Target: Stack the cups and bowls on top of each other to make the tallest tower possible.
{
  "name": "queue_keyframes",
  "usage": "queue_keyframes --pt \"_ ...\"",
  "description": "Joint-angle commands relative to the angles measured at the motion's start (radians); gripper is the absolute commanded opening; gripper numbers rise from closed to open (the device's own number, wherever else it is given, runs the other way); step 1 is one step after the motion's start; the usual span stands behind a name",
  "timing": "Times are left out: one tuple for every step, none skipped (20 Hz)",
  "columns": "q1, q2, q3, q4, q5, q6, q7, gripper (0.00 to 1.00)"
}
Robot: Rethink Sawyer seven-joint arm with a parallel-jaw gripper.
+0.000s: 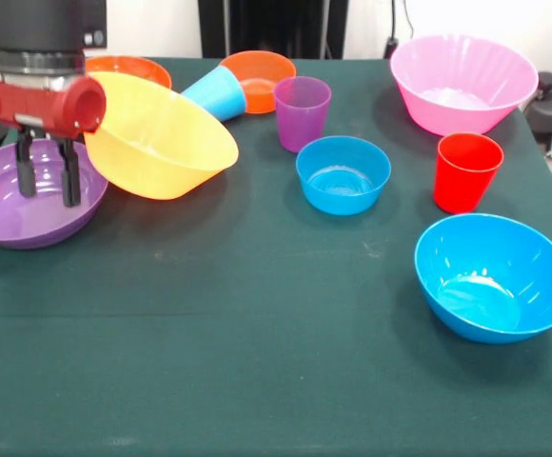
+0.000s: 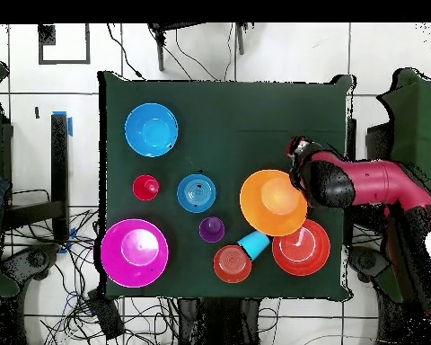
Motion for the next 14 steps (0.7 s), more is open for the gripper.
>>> queue_keyframes --pt "0.021 0.117 0.067 -0.101 -0.059 0.034 -0.355 1.00" --pt "0.019 0.128 0.076 -0.104 -0.043 0.051 -0.369 1.00" --pt "0.020 0.128 0.080 -0.107 -0.034 0.061 -0.374 1.00" --pt "0.014 0.139 0.091 -0.105 -0.012 0.083 -0.392 1.00" --pt "0.008 0.148 0.100 -0.102 0.004 0.097 -0.404 1.00" --pt "0.003 0.162 0.108 -0.100 0.026 0.117 -0.416 1.00" --pt "0.002 0.165 0.109 -0.097 0.036 0.127 -0.420 1.00" --pt "0.000 0.175 0.107 -0.097 0.060 0.160 -0.431 1.00" --pt "0.000 0.178 0.104 -0.095 0.077 0.180 -0.431 1.00" --pt "-0.002 0.186 0.096 -0.091 0.109 0.221 -0.427 1.00" --pt "-0.004 0.190 0.092 -0.089 0.127 0.252 -0.443 1.00" --pt "-0.006 0.194 0.088 -0.087 0.144 0.283 -0.458 1.00" --pt "-0.007 0.198 0.085 -0.090 0.154 0.308 -0.483 1.00" --pt "-0.006 0.202 0.075 -0.092 0.165 0.363 -0.526 1.00"
